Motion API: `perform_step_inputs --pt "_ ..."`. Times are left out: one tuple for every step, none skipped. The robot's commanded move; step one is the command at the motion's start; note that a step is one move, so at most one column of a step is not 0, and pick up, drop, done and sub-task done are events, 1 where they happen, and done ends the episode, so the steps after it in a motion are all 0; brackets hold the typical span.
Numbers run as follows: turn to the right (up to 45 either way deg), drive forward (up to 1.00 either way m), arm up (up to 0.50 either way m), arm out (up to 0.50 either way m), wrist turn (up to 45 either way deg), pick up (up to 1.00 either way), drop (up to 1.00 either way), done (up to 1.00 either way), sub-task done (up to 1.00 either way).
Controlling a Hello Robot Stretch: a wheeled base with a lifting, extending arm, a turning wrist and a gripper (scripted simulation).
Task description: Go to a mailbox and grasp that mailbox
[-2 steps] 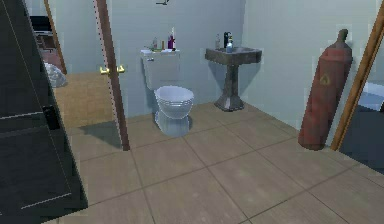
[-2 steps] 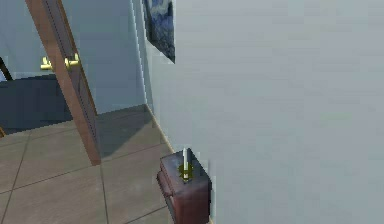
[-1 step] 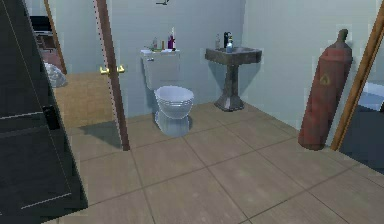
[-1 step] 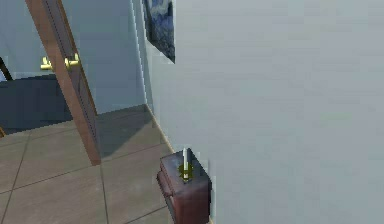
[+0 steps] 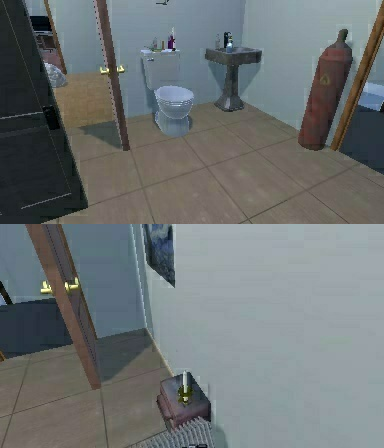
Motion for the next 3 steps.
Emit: perform_step_inputs --pt "0.0 0.00 0.00 0.00 45.0 0.00 0.00 0.00 0.00" --pt "0.0 0.00 0.00 0.00 45.0 0.00 0.00 0.00 0.00" --pt "0.0 0.00 0.00 0.00 45.0 0.00 0.00 0.00 0.00"
